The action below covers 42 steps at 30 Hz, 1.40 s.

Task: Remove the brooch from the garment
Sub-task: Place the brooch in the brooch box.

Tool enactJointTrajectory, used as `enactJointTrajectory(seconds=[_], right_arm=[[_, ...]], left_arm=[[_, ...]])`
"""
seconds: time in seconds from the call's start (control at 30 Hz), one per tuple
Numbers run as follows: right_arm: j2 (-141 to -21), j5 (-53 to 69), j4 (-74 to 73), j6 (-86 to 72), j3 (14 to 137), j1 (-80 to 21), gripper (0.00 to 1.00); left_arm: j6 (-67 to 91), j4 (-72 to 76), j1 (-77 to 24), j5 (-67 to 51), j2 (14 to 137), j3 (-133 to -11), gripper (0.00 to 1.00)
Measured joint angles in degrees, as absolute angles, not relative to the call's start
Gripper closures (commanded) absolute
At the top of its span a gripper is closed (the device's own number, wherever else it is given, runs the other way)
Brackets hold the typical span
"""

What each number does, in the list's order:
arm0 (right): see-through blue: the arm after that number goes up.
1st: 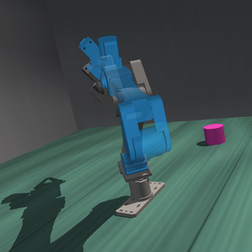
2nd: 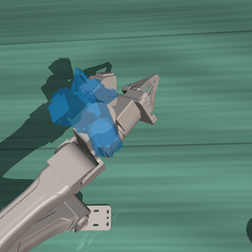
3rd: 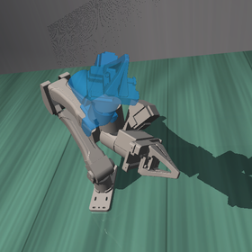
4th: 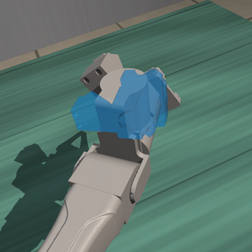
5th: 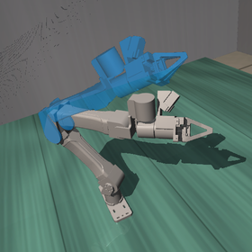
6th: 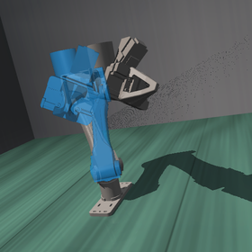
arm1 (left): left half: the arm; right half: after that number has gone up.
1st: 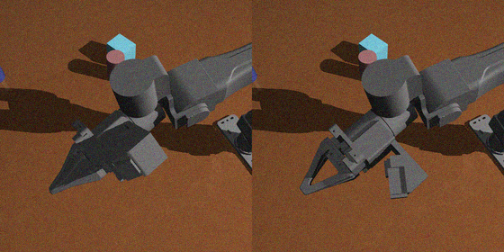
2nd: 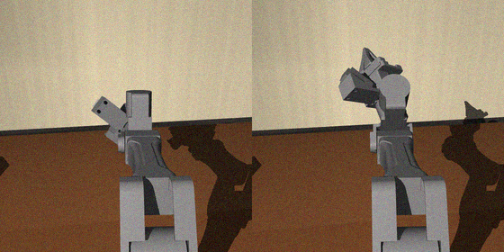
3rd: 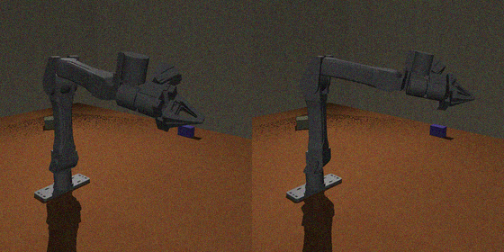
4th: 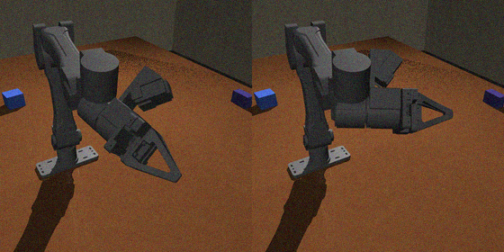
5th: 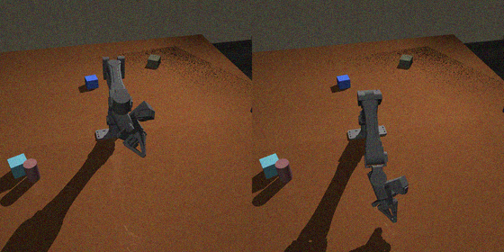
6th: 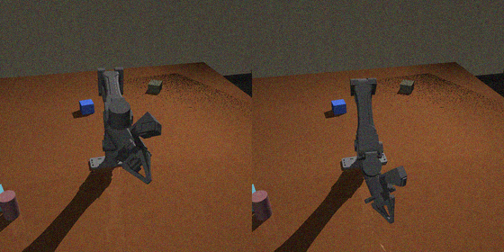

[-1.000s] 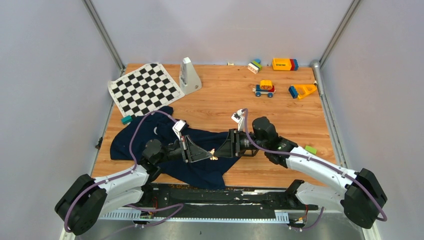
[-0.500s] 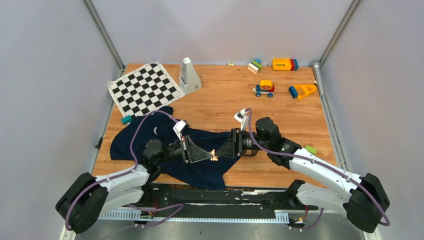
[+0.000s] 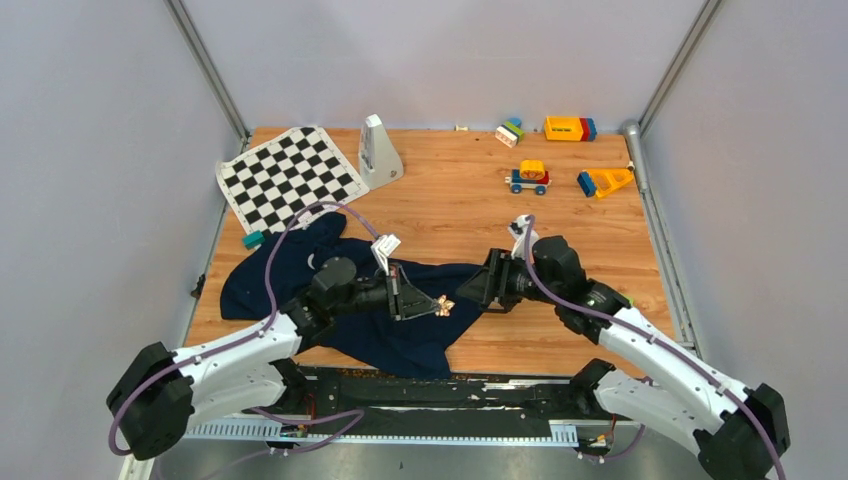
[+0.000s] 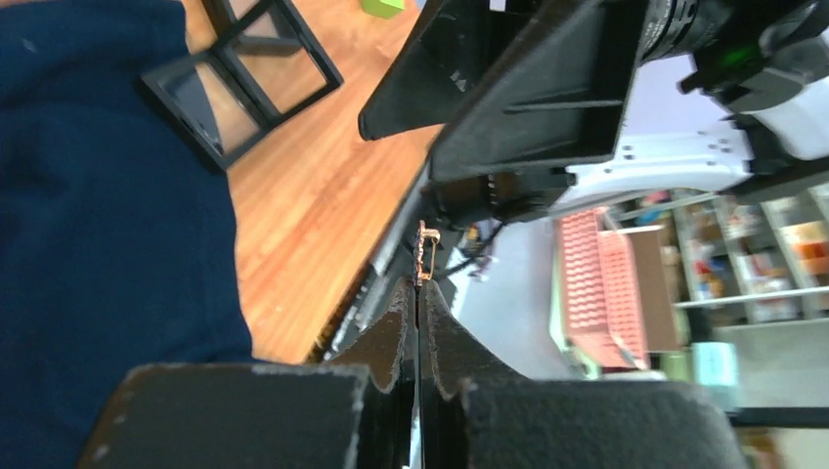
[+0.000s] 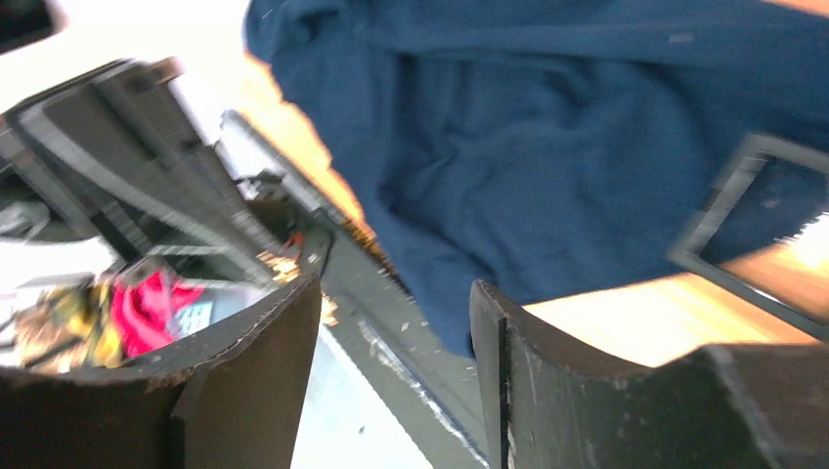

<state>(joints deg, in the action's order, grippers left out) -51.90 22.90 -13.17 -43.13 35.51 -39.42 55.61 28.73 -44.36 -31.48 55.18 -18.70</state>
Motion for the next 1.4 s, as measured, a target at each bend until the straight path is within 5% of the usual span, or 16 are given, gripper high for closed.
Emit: enactJointTrajectory(seconds=[0.3, 0.6, 1.0, 1.4], right_arm=[[-41.6, 2.8, -32.6, -41.9, 36.9, -34.5, 0.44], [-45.2, -5.2, -40.0, -42.1, 38.6, -32.3, 0.57], [-53.3, -4.0, -39.0, -40.0, 39.1, -29.3, 0.68], [-56.6, -0.6, -36.3, -38.4, 39.0, -28.7, 0.71]], left_arm=[[33.5, 9.8, -55.5, -12.6, 71.7, -37.9, 1.0], [8.0, 14.2, -61.8, 0.7, 82.7, -42.6, 1.0], [-23.9, 41.3, -62.1, -4.7, 93.0, -35.6, 1.0], [-38.9, 48.1, -62.1, -12.2, 96.2, -34.5, 1.0]])
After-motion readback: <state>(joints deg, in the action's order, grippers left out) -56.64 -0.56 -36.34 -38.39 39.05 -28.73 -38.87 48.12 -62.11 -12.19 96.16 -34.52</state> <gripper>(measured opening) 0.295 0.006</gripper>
